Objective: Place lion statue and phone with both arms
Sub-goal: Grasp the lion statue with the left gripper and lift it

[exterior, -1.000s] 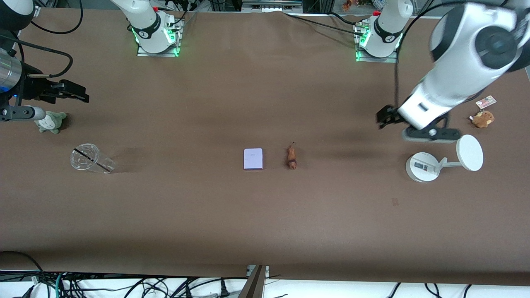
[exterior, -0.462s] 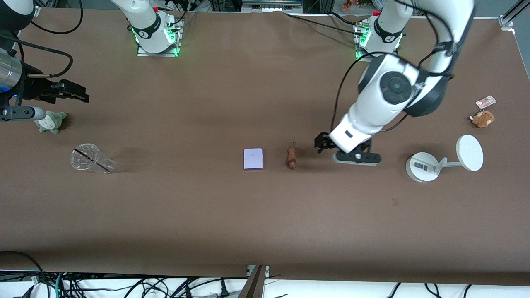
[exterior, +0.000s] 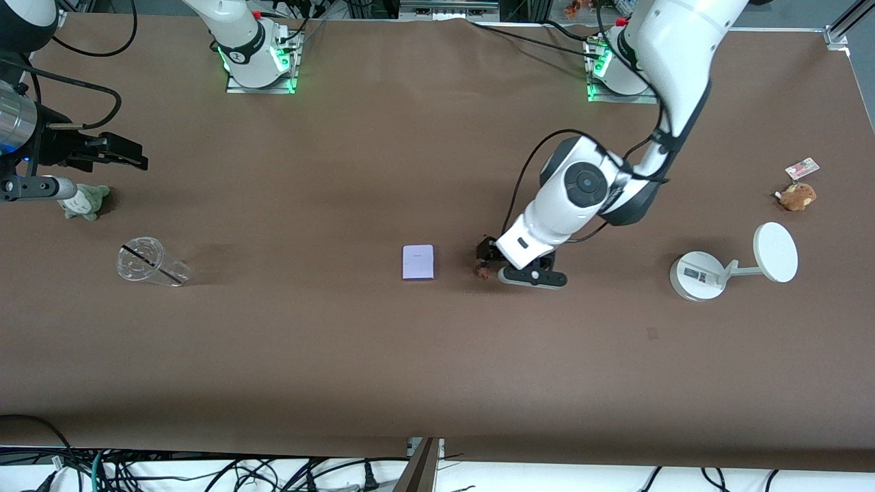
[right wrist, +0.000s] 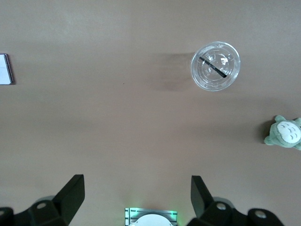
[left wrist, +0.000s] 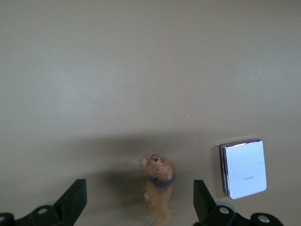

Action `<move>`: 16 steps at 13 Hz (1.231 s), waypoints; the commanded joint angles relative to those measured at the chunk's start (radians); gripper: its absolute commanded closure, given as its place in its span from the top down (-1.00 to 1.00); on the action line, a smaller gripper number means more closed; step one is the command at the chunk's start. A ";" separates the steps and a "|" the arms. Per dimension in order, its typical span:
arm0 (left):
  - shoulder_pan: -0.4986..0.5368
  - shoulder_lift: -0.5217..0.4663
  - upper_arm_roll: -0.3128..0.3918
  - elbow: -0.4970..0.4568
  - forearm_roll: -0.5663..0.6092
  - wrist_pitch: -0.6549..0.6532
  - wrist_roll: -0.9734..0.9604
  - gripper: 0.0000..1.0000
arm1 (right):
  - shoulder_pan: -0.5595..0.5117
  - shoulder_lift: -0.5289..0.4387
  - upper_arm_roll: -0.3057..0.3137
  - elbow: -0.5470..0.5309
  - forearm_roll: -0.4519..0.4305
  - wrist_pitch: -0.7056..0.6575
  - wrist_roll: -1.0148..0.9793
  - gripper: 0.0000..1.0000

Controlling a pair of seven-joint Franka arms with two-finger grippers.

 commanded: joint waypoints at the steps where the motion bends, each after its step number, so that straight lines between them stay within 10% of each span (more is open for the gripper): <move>1: -0.062 0.052 0.014 0.014 0.066 0.040 -0.098 1.00 | -0.013 0.006 0.013 0.020 0.001 -0.010 0.002 1.00; 7: -0.178 0.114 0.075 0.020 0.488 0.042 -0.435 1.00 | -0.013 0.006 0.013 0.020 0.006 -0.010 0.004 1.00; 10: -0.172 0.109 0.073 0.020 0.513 0.040 -0.444 -0.45 | -0.013 0.006 0.013 0.020 0.006 -0.010 0.004 1.00; 13: -0.158 0.083 0.072 0.021 0.509 0.036 -0.432 -1.00 | -0.013 0.006 0.013 0.020 0.001 -0.002 0.002 1.00; 16: -0.124 -0.005 0.051 0.024 0.461 -0.108 -0.423 -1.00 | -0.013 0.006 0.013 0.020 0.006 0.000 0.004 1.00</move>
